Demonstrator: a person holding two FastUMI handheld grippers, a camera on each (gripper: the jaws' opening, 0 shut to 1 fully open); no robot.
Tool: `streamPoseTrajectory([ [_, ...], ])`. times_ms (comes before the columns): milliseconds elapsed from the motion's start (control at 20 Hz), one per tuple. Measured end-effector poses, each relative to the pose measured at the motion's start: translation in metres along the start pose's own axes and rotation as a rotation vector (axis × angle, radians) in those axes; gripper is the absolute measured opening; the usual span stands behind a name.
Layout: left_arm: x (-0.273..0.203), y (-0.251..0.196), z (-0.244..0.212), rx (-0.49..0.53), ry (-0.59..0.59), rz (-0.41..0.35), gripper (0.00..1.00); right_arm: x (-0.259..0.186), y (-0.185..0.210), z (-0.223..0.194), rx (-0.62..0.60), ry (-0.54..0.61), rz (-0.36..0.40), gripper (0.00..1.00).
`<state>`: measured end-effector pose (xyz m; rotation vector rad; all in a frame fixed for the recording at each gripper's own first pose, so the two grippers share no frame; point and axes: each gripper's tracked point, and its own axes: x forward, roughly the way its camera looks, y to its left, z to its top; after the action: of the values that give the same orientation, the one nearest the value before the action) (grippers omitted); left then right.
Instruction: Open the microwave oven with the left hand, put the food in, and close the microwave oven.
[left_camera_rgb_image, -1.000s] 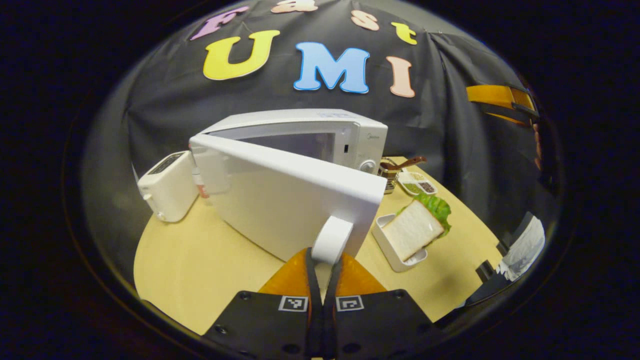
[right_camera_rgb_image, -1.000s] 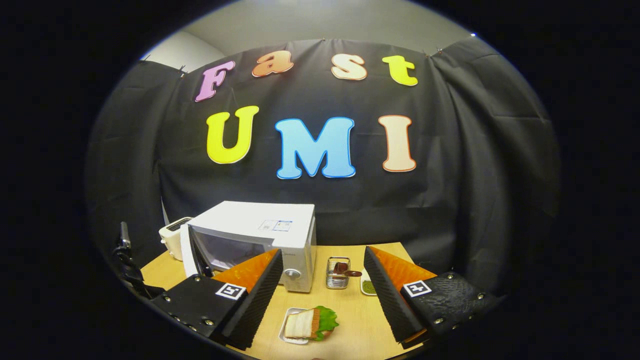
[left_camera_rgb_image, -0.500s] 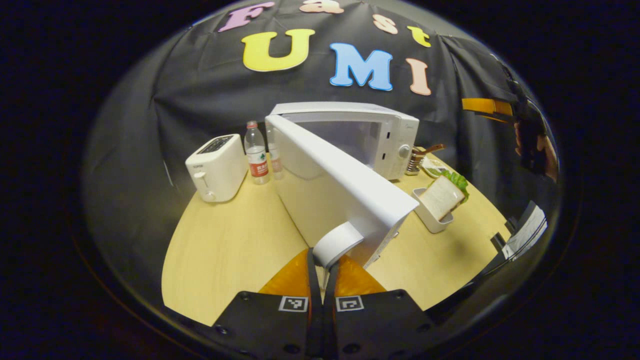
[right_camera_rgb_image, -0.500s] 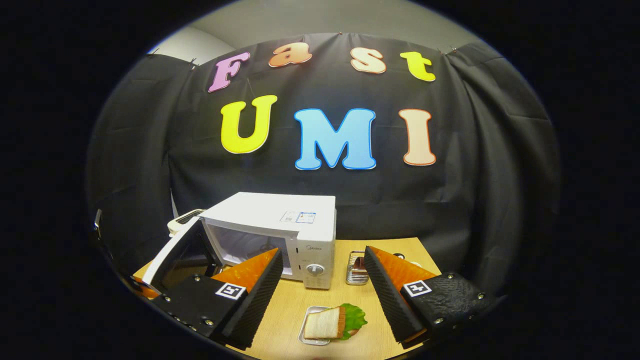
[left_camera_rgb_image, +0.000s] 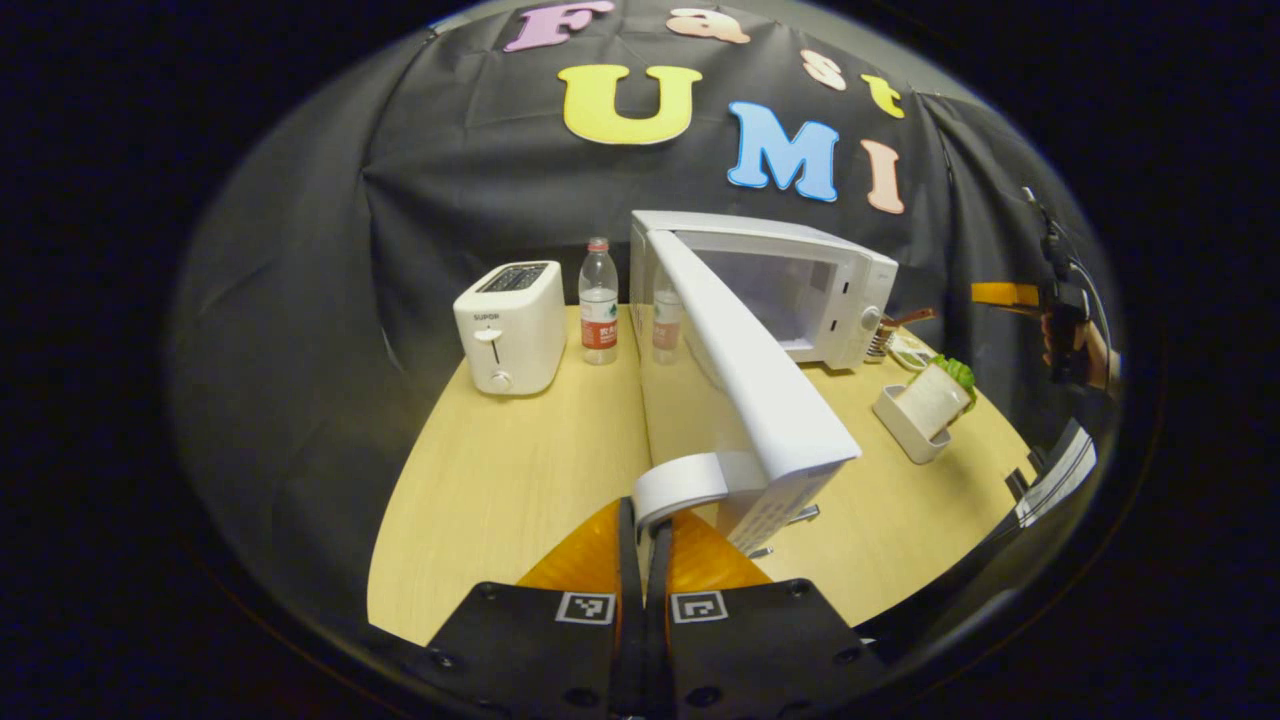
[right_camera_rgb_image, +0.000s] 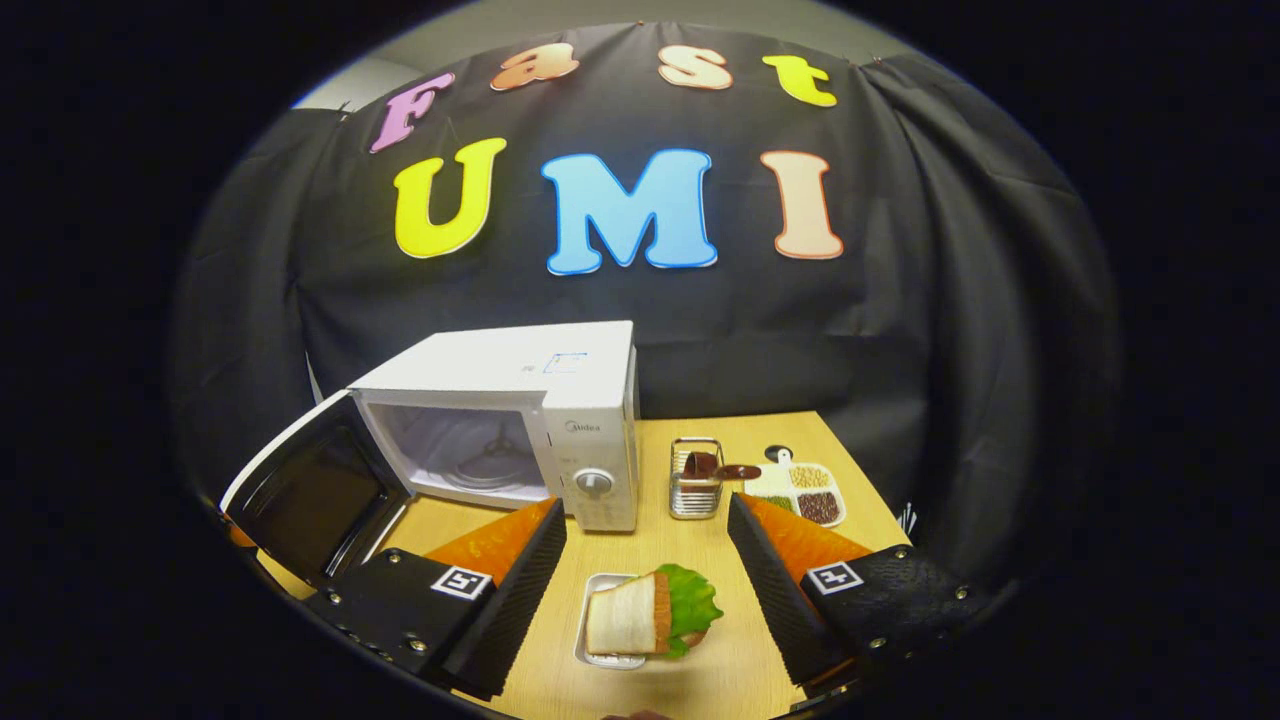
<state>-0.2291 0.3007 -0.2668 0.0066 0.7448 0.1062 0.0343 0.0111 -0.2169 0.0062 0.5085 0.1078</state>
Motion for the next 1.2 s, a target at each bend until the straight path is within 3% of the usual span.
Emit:
streamPoseTrajectory([
  [450, -0.007, 0.002, -0.001, -0.016, -0.038, -0.006, 0.09, 0.026, -0.023, -0.113, 0.243, 0.339, 0.049, 0.99],
  [650, -0.033, 0.017, -0.015, -0.072, -0.036, 0.066, 0.18, 0.029, -0.017, -0.137, 0.279, 0.405, 0.11, 0.99],
  [750, -0.06, 0.017, 0.006, -0.109, -0.099, 0.13, 0.16, 0.033, -0.014, -0.146, 0.288, 0.432, 0.123, 0.99],
  [900, -0.091, -0.024, 0.086, -0.151, -0.294, 0.156, 0.18, 0.04, -0.008, -0.156, 0.321, 0.461, 0.143, 0.99],
  [950, -0.095, -0.045, 0.115, -0.16, -0.357, 0.131, 0.22, 0.041, -0.007, -0.156, 0.329, 0.469, 0.146, 0.98],
  [1050, -0.094, -0.087, 0.161, -0.134, -0.448, 0.067, 0.61, 0.042, -0.001, -0.156, 0.367, 0.48, 0.157, 0.88],
  [1150, -0.09, -0.124, 0.19, -0.099, -0.5, -0.011, 0.99, 0.049, 0.011, -0.158, 0.426, 0.484, 0.18, 0.84],
  [1200, -0.086, -0.138, 0.2, -0.093, -0.516, -0.043, 0.96, 0.045, 0.007, -0.151, 0.451, 0.468, 0.184, 0.7],
])
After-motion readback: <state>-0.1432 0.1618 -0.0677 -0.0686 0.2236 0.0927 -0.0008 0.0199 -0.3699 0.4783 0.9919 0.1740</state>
